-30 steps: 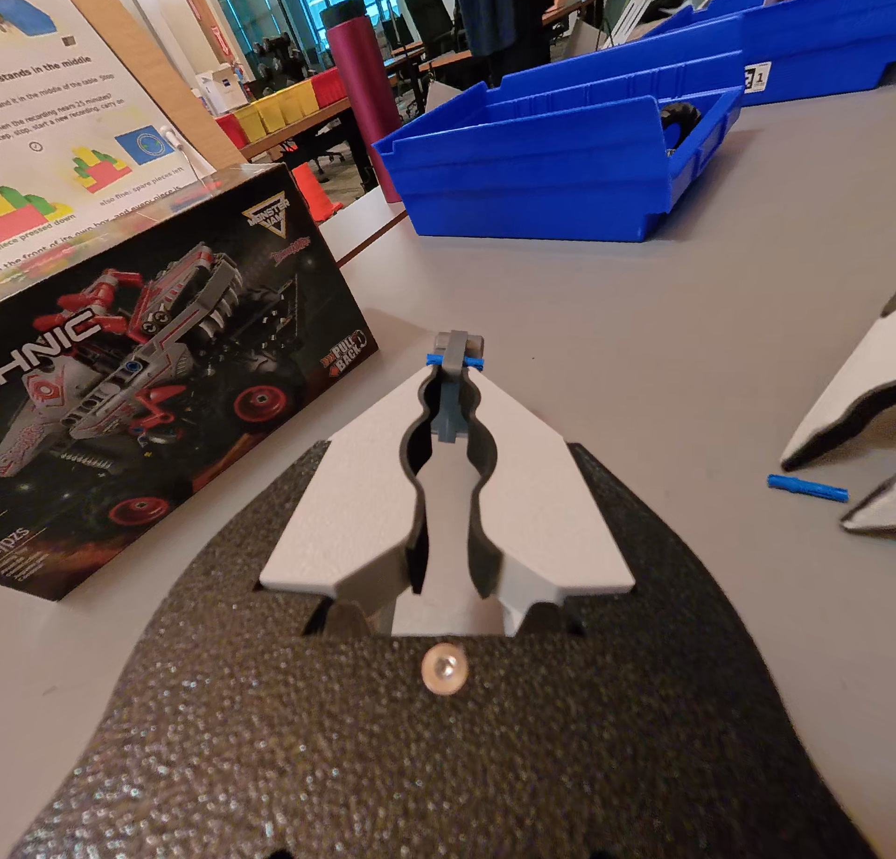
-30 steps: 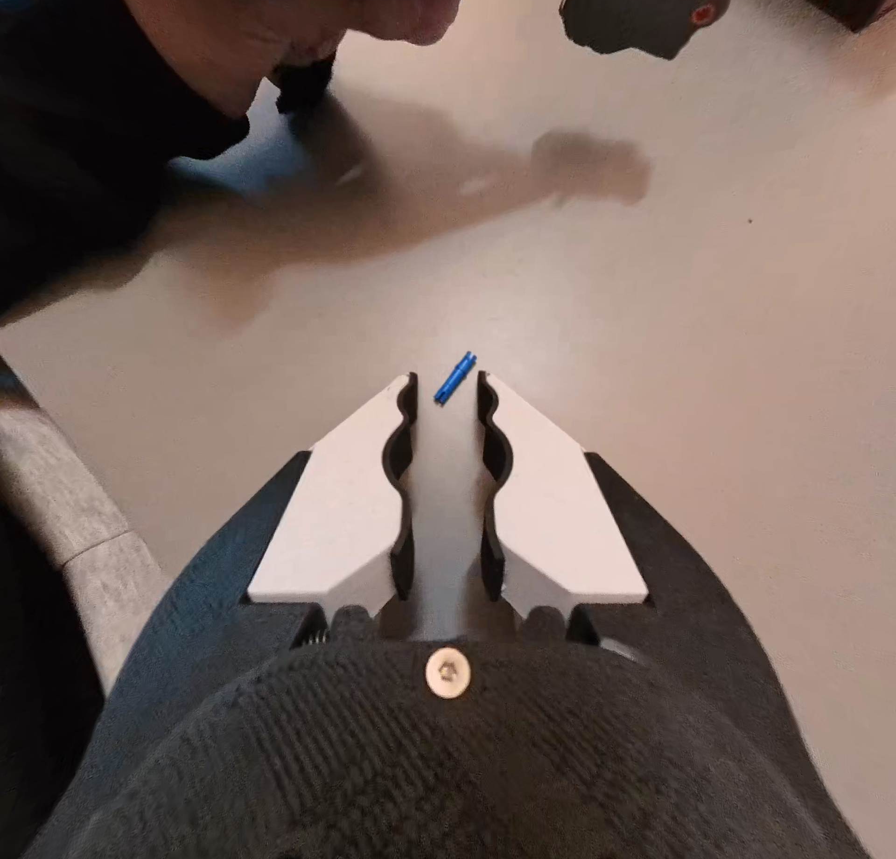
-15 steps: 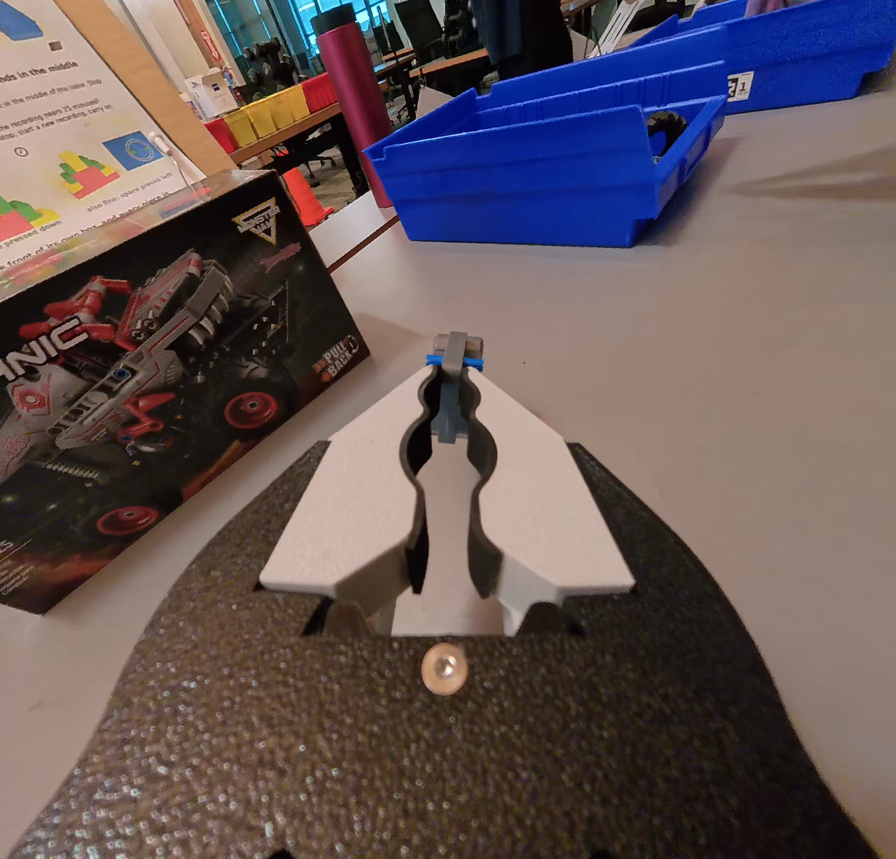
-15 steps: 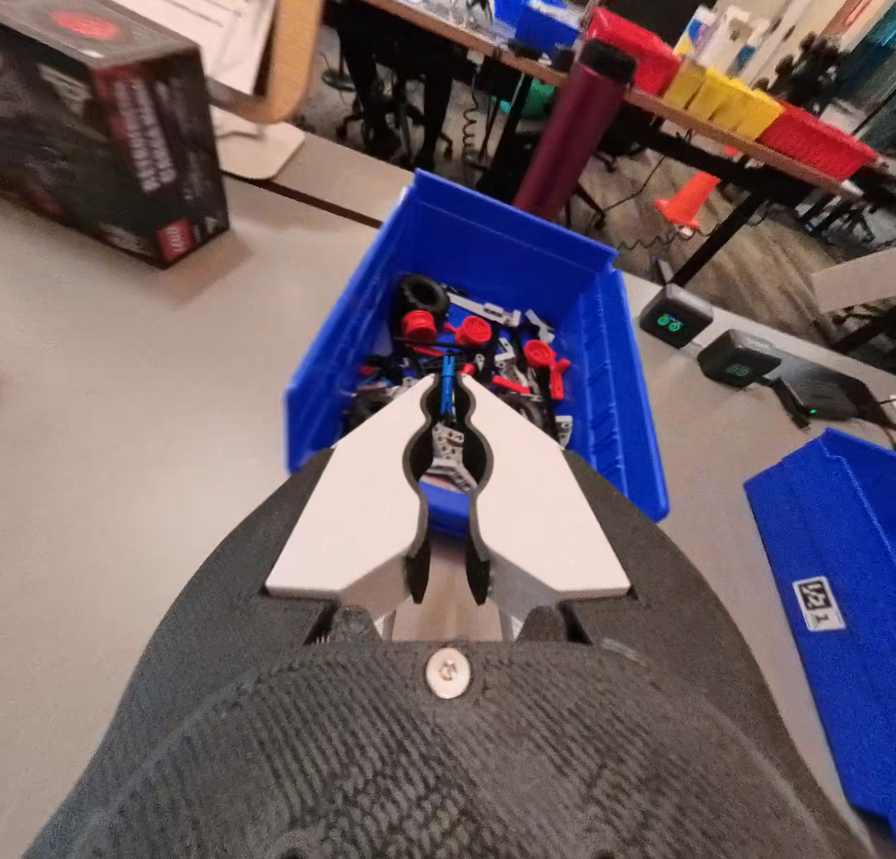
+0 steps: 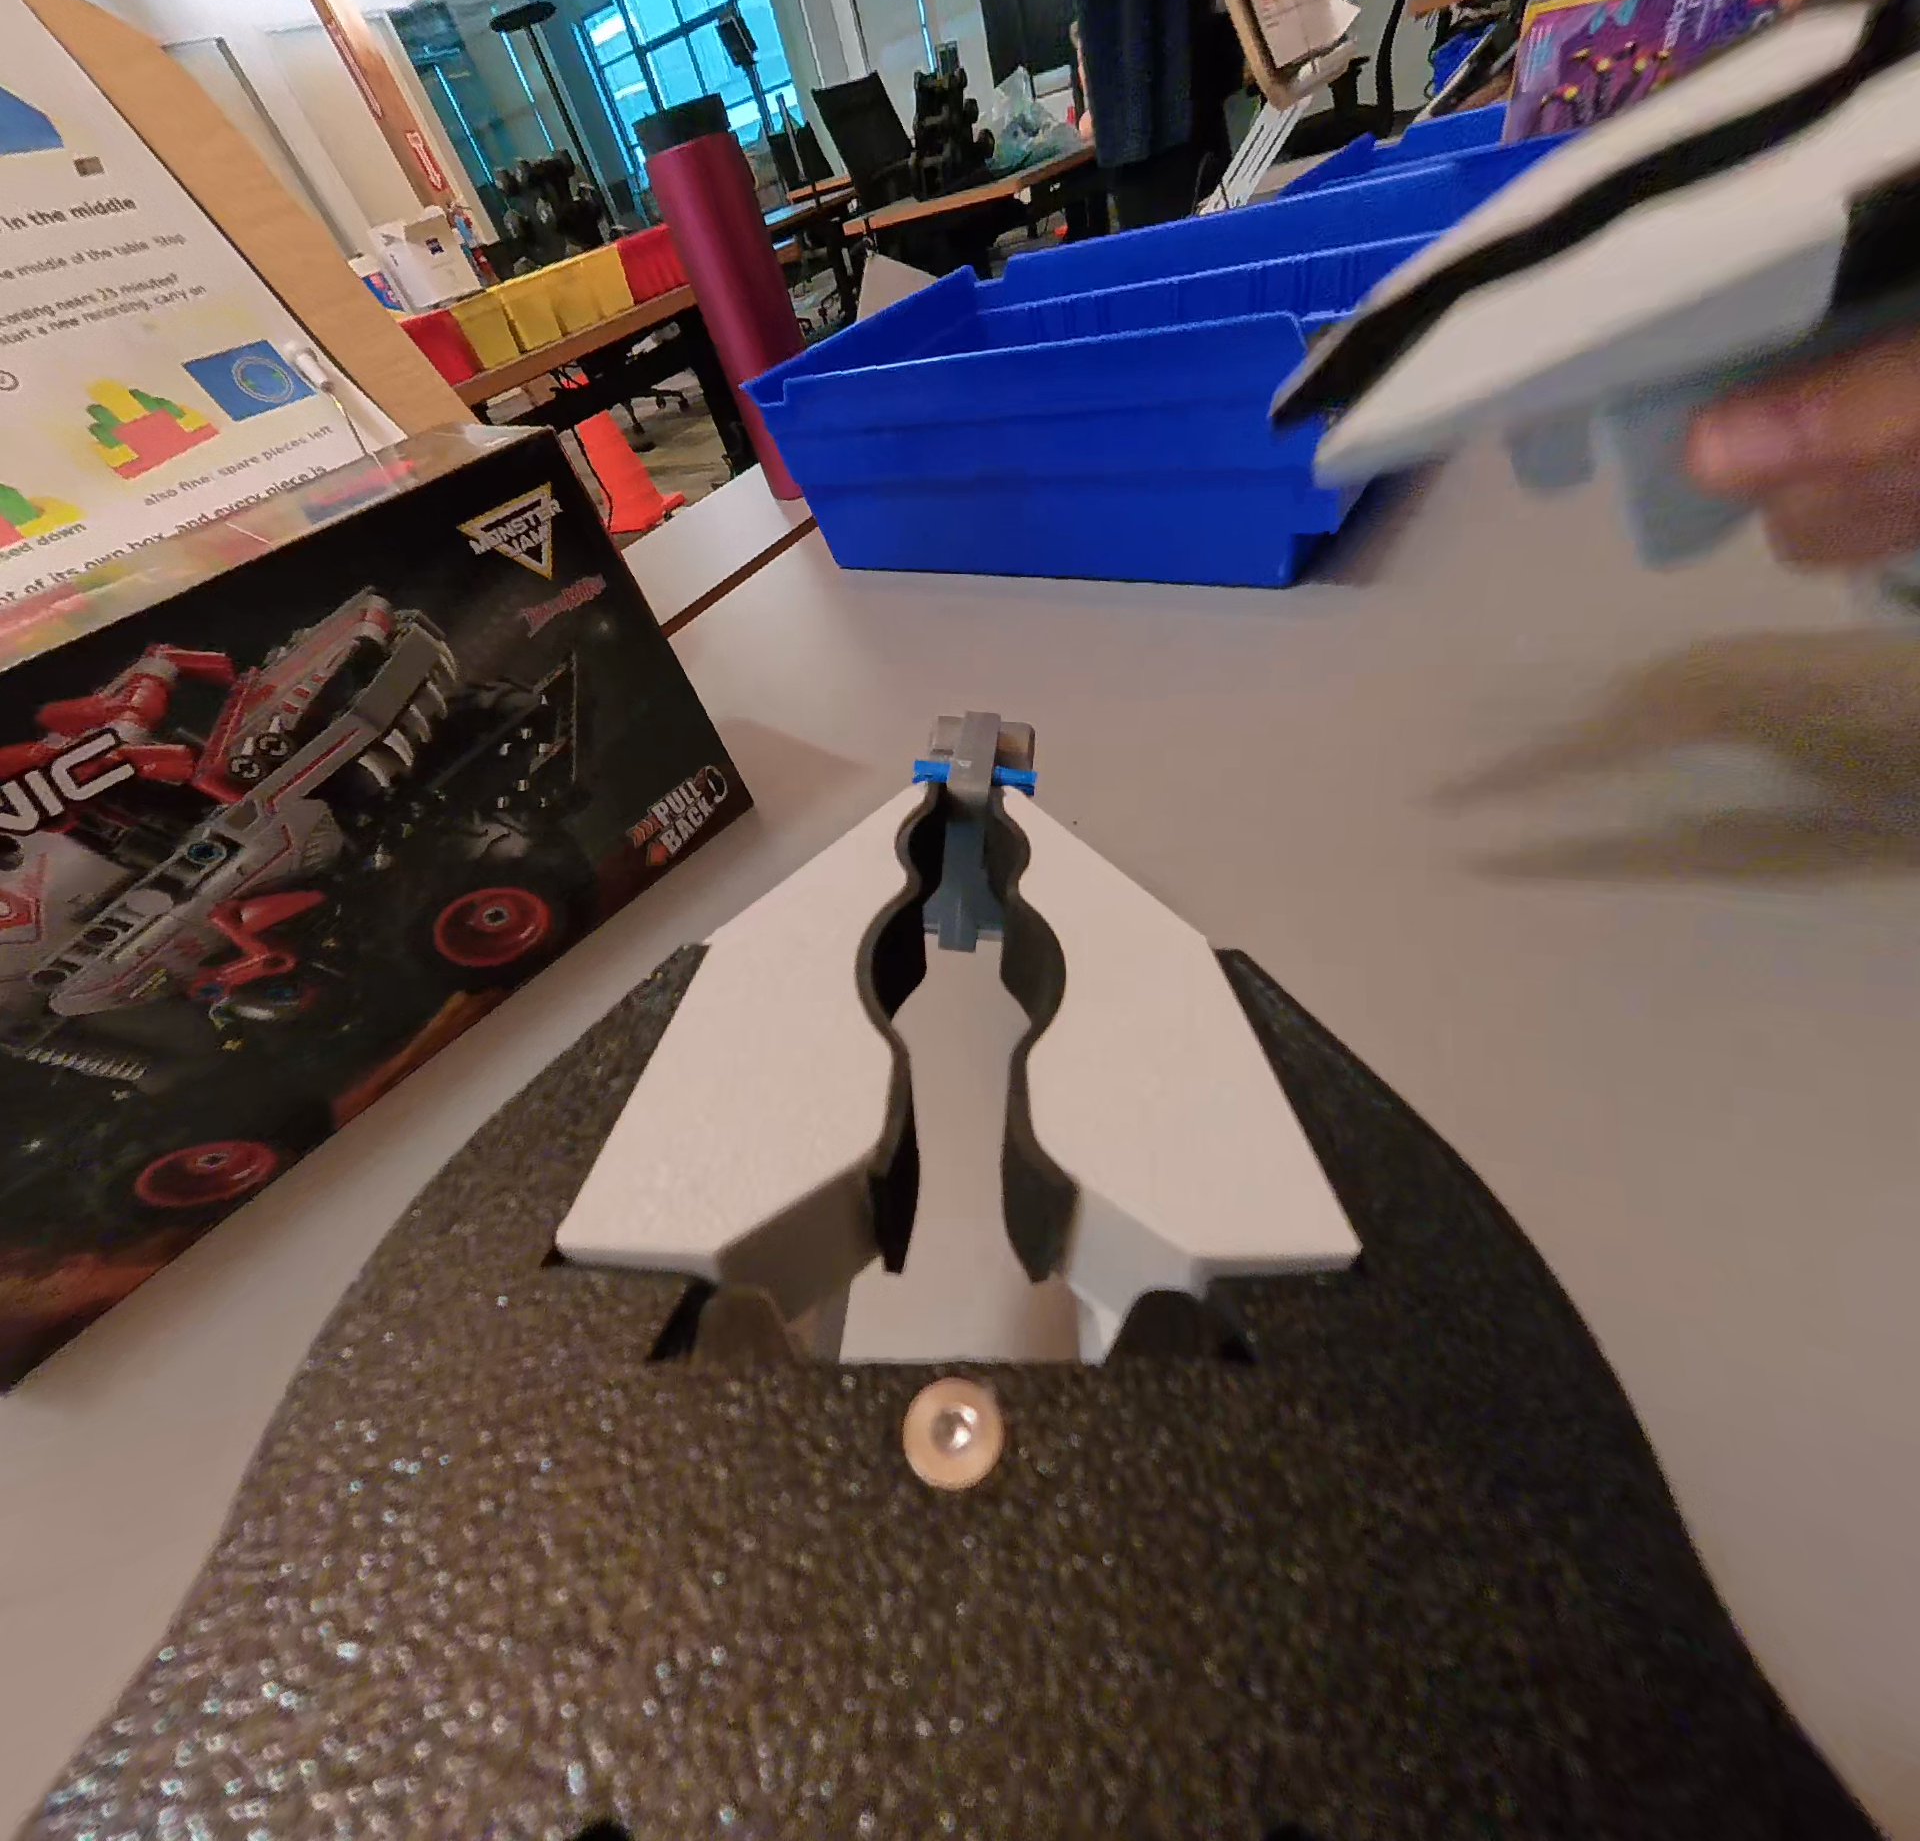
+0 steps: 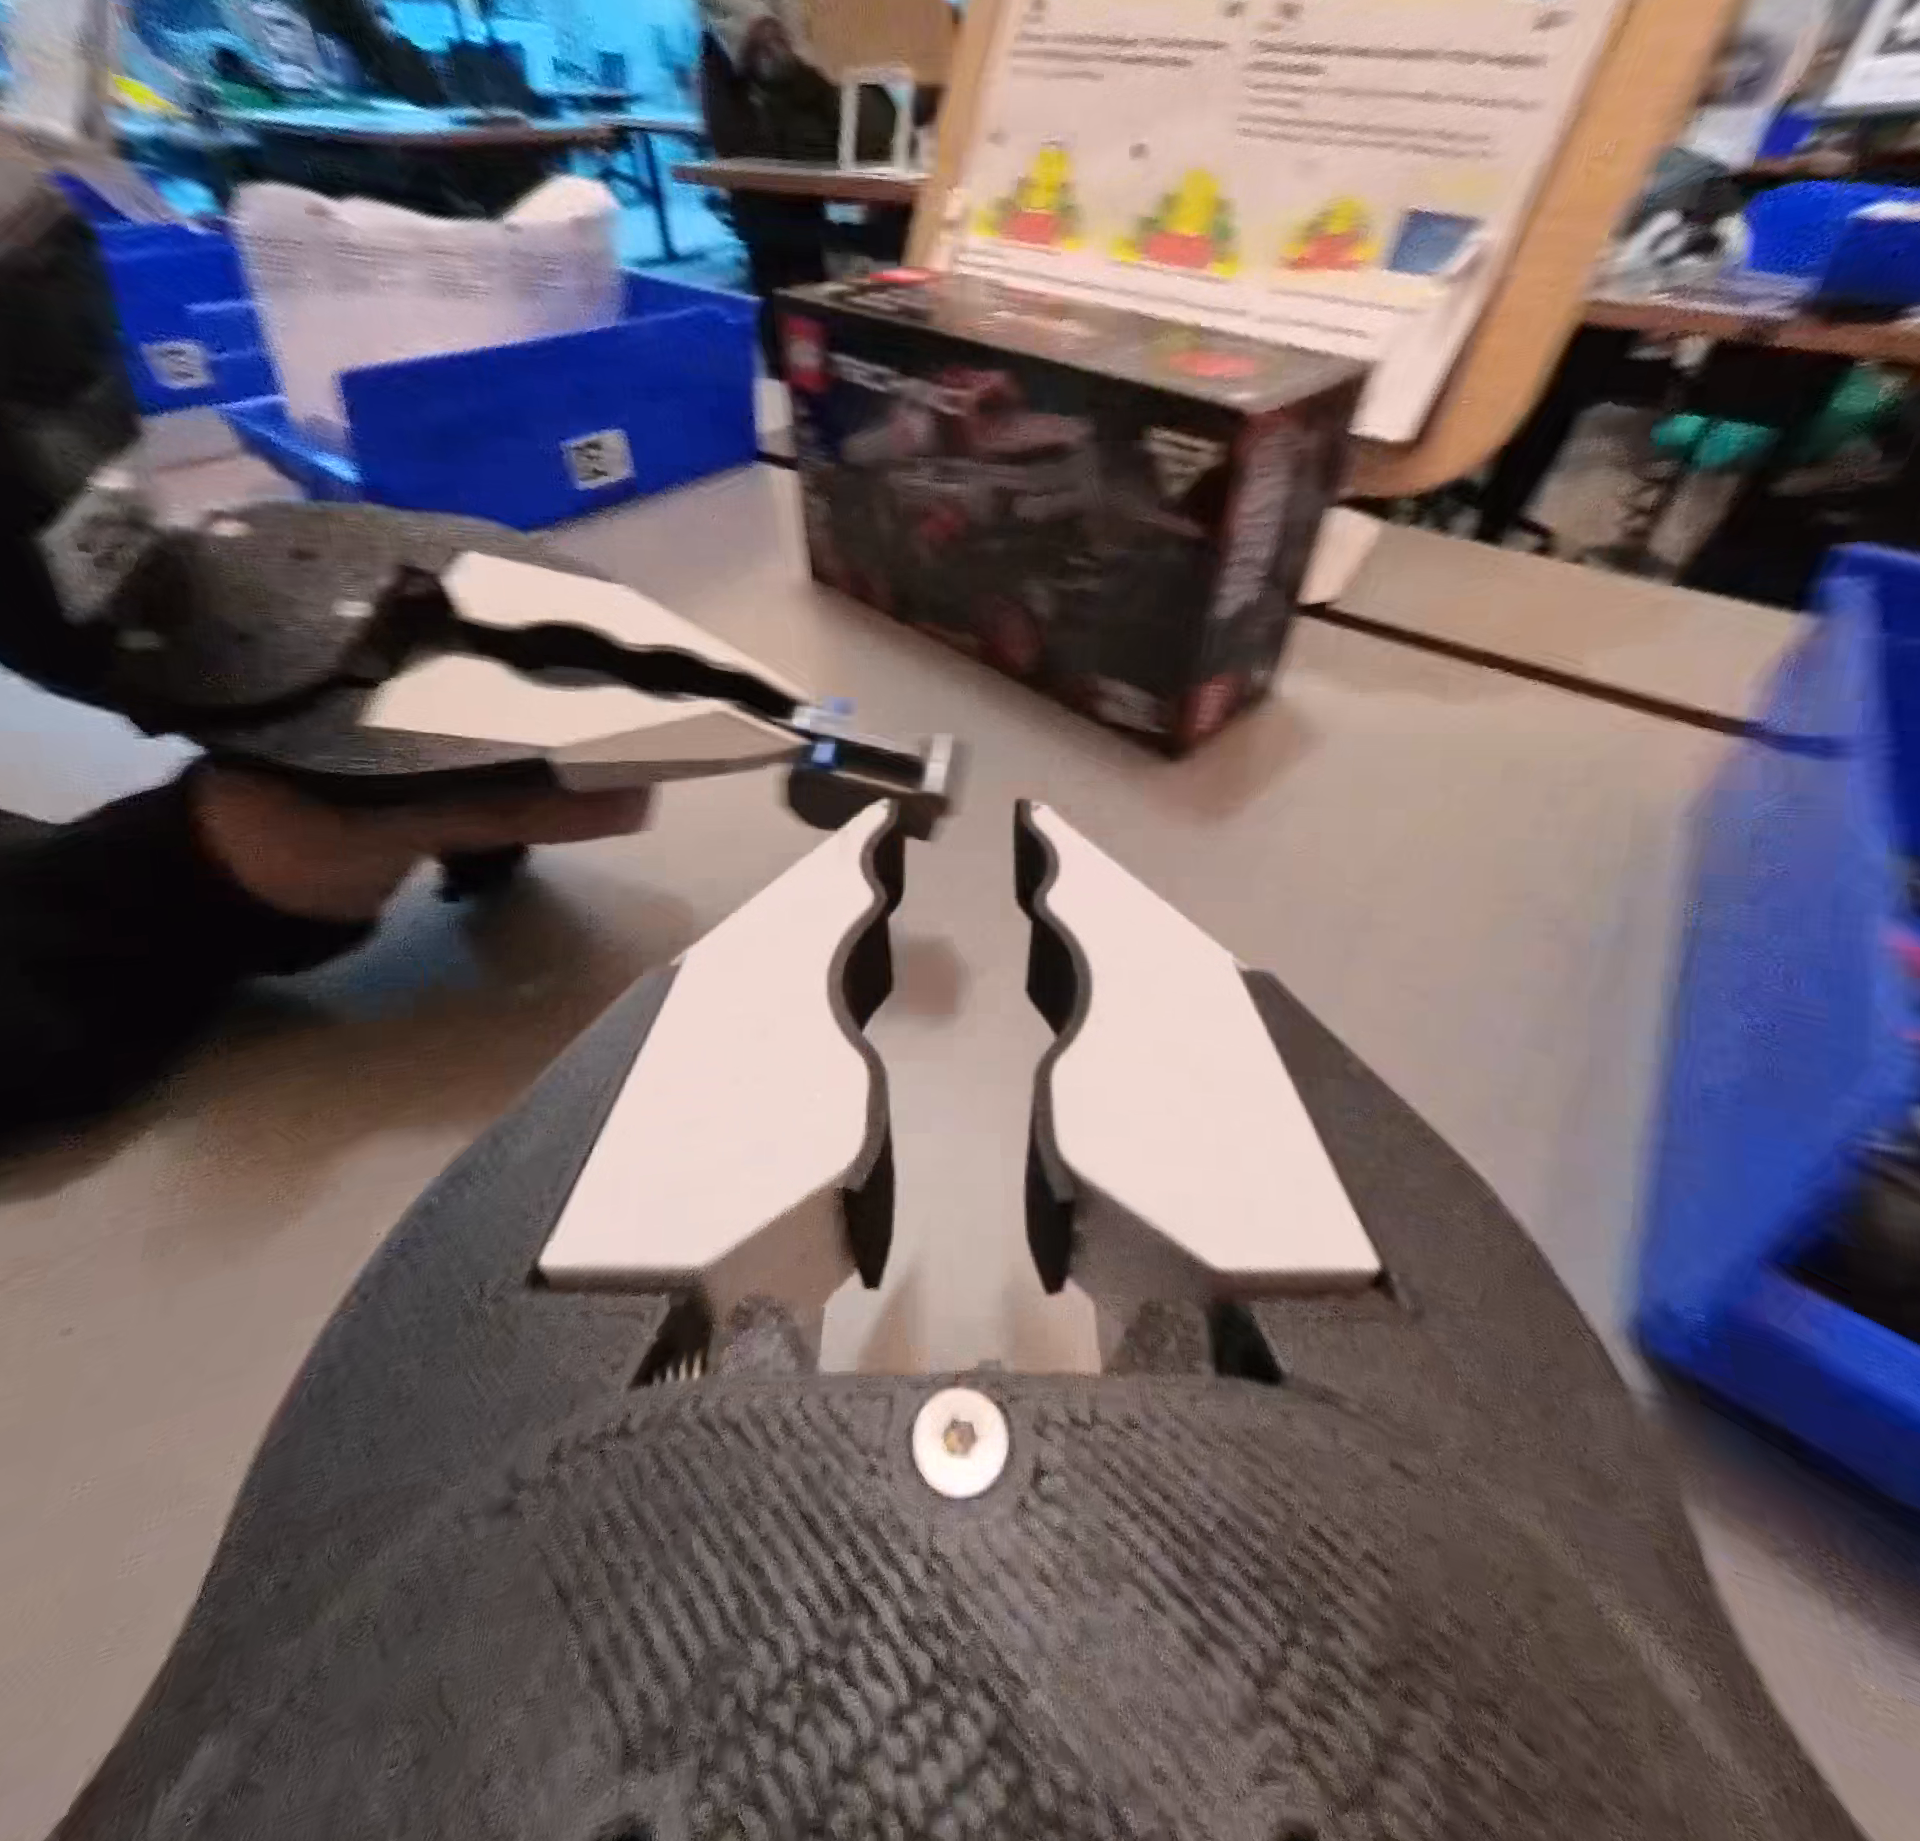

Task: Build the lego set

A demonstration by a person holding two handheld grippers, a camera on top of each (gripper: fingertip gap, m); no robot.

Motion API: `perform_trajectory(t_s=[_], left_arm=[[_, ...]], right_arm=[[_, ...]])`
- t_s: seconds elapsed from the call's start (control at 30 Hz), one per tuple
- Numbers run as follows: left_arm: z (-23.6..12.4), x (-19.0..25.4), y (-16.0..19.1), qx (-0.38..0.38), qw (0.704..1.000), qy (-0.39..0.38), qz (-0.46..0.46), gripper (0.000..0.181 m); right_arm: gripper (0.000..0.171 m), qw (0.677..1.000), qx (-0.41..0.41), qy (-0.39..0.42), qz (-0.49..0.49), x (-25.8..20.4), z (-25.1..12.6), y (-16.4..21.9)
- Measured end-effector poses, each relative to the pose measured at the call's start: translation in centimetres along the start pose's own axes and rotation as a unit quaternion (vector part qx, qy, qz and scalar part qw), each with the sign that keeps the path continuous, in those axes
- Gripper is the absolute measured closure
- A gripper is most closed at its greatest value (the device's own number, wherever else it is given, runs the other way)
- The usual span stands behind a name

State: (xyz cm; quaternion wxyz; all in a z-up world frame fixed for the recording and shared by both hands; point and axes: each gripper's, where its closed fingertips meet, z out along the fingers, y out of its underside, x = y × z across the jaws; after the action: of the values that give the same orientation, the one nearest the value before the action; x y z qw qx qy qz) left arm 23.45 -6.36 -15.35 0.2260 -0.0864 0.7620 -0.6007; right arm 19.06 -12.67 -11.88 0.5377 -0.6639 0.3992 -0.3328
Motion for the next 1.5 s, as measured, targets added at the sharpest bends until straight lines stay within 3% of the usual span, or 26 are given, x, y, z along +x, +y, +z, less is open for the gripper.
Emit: perform_trajectory(t_s=[0.1, 0.2, 0.3, 0.7, 1.03, 1.17, 1.33, 1.4, 1.5], left_arm=[[0.0, 0.3, -0.1, 0.001, 1.0, 0.0, 0.014, 0.176], [-0.3, 0.7, -1.2, 0.024, 0.999, 0.0, 0.034, 0.176], [-0.3, 0.9, -1.5, 0.029, 0.999, -0.002, 0.044, 0.176], [-0.1, 1.4, -1.7, 0.039, 0.999, 0.009, 0.018, 0.176], [-0.1, 0.7, -1.4, 0.046, 0.997, 0.02, -0.057, 0.177], [0.0, 0.6, -1.1, 0.035, 0.997, 0.023, -0.061, 0.176], [-0.2, 0.1, -1.2, 0.006, 0.999, -0.043, 0.013, 0.176], [-1.1, -3.2, -0.9, -0.004, 0.992, -0.13, 0.006, 0.177], [-2.2, -4.6, -0.9, 0.035, 0.992, -0.084, -0.083, 0.177]], right_arm=[[0.151, 0.998, -0.026, -0.057, 0.031, -4.3, 3.5, 1.7], [0.152, 0.999, -0.005, -0.029, 0.04, -3.7, 4.7, 1.4], [0.158, 0.996, 0.024, -0.045, 0.077, -3.9, 4.7, 0.8], [0.168, 0.997, 0.046, -0.021, 0.062, -3.4, 5.0, 1.4], [0.168, 0.999, 0.046, 0.026, -0.003, -3.2, 5.6, 1.2], [0.169, 0.999, 0.041, 0.014, 0.019, -3.0, 5.7, 1.3], [0.169, 0.999, 0.03, 0.03, -0.03, -3.6, 5.7, 1.3], [0.168, 0.999, 0.022, 0.039, -0.025, -3.2, 5.3, 1.7], [0.168, 0.999, 0.027, 0.039, 0.002, -2.5, 4.1, 2.0]])
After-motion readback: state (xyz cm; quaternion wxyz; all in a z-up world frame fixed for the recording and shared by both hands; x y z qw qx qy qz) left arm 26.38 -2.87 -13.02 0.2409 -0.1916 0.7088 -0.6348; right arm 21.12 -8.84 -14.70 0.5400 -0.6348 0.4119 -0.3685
